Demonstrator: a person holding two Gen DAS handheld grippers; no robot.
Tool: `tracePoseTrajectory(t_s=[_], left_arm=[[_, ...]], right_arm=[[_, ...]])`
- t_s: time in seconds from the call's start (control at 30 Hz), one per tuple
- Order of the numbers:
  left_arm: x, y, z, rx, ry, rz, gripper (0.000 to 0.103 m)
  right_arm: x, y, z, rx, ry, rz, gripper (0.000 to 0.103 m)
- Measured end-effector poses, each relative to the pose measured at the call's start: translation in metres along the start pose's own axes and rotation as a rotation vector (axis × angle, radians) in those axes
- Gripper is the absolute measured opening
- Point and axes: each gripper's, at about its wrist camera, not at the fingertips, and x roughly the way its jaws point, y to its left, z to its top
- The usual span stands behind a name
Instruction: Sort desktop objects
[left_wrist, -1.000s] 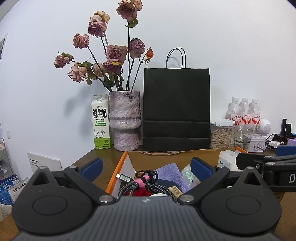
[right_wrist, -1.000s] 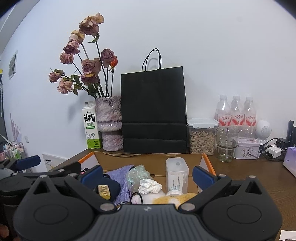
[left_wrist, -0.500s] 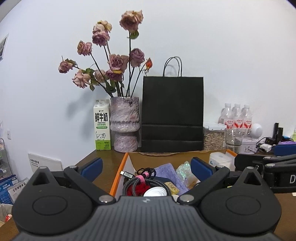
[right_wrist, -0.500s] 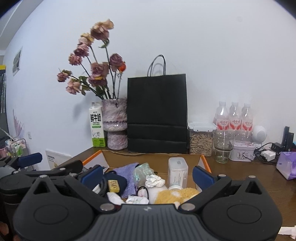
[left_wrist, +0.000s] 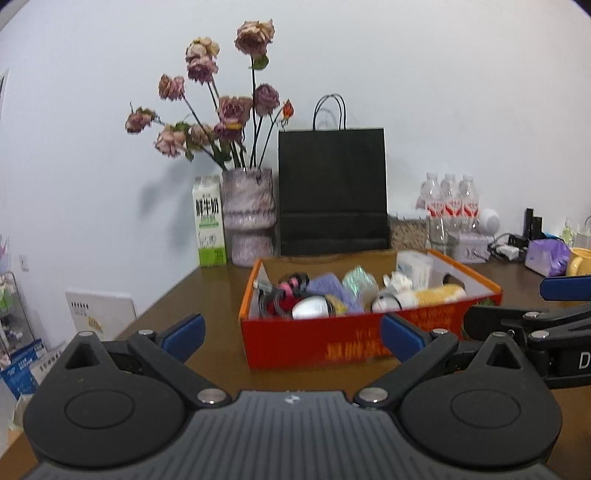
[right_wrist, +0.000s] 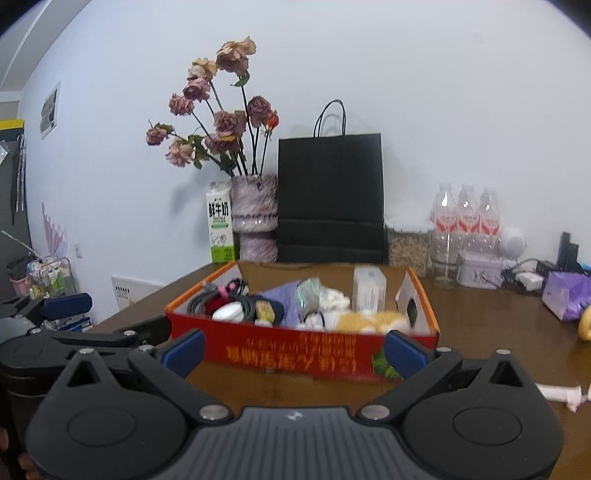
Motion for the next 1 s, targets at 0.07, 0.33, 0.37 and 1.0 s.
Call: tracePoseTrajectory(t_s=[0.07, 0.33, 0.37, 1.0], left_arm=[[-0.008, -0.001, -0.008, -0.005, 0.013, 0.003, 0.103], [-0.026, -0.003, -0.035, -0.040, 0.094, 0.009, 0.103], [-0.027, -0.003, -0.037, -0.041, 0.103, 0.009, 0.103], [-0.038, -0.001, -0.040, -0.036, 0.105, 0.027, 0.103]], right_arm=[[-0.008, 0.003, -0.009, 0.008, 0.014, -0.008, 0.103], [-0.027, 0.003, -0.045, 0.070, 0.100, -0.017, 0.103], [-0.028, 0.004, -0.047, 0.066, 0.108, -0.020, 0.103], [-0.038, 0.012, -0.052, 0.053, 0.116, -0.029, 0.103]])
